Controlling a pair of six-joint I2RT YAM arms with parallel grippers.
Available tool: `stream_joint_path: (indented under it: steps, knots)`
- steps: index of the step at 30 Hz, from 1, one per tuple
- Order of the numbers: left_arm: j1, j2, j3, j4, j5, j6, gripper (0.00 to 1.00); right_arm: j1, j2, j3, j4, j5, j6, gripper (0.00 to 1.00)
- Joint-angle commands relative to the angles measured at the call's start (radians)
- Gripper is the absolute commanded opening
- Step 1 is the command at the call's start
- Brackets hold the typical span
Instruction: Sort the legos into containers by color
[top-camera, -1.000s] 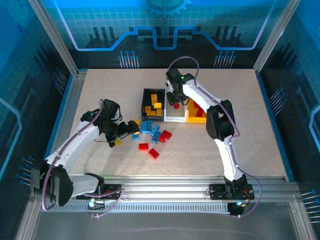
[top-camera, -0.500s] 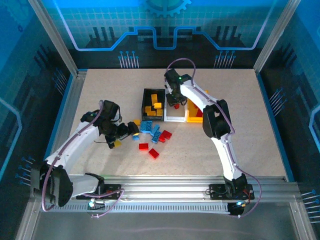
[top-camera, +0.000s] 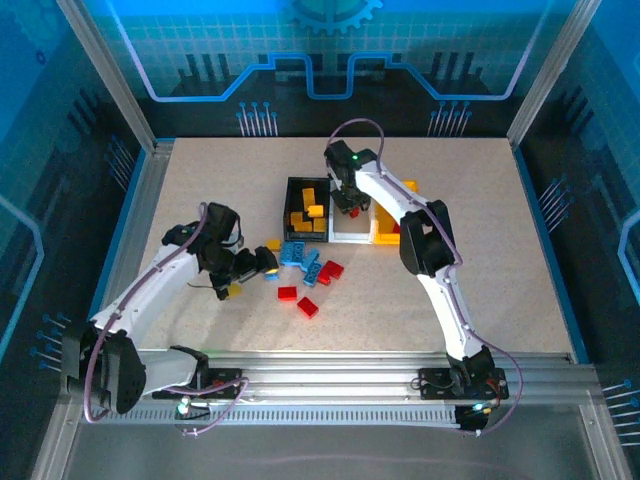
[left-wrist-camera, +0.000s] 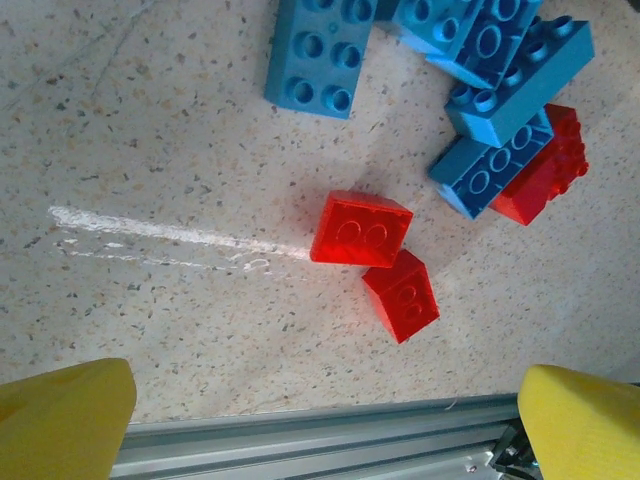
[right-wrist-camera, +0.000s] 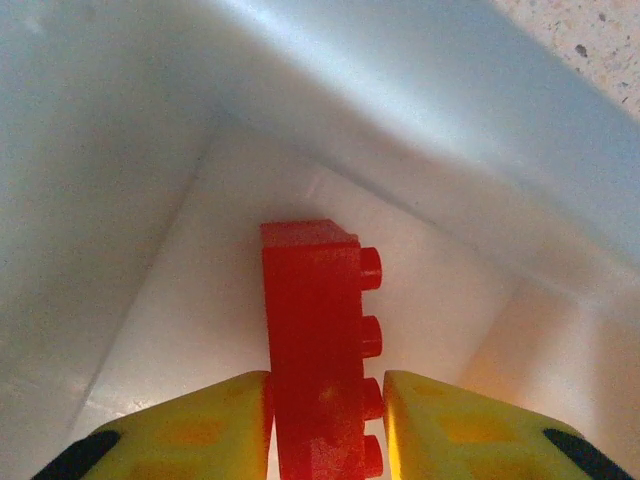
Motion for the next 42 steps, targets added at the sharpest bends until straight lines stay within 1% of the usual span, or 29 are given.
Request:
stream_joint_path:
  steps: [1, 10, 18, 23, 30, 36, 39, 42]
  knots:
    - [0.002, -0.022, -0.02, -0.008, 0.024, -0.013, 0.99, 0.012, 0.034, 0.002, -0.045, 0.006, -0.006, 0.34]
    - [0.003, -0.022, -0.026, -0.009, 0.025, -0.014, 0.99, 0.008, 0.043, -0.014, -0.031, -0.006, 0.016, 0.35]
    - [0.004, -0.013, -0.026, -0.006, 0.026, -0.013, 0.99, 0.006, 0.012, -0.05, 0.006, -0.026, 0.061, 0.23]
    - [0.003, -0.007, -0.019, -0.005, 0.024, -0.009, 0.99, 0.006, -0.039, -0.083, 0.027, -0.049, 0.11, 0.21]
    - [0.004, 0.0, -0.005, 0.013, 0.022, -0.002, 0.99, 0.01, -0.155, -0.124, 0.051, -0.078, 0.209, 0.2]
    - [0.004, 0.034, 0.027, 0.032, 0.027, 0.014, 0.99, 0.009, -0.278, -0.144, 0.035, -0.073, 0.265, 0.2]
    - [0.002, 0.05, 0.052, 0.035, 0.021, 0.036, 0.99, 0.003, -0.367, -0.211, 0.028, -0.052, 0.291, 0.2]
    - [-0.002, 0.065, 0.072, 0.035, 0.013, 0.061, 0.99, -0.023, -0.479, -0.34, 0.041, -0.023, 0.314, 0.21]
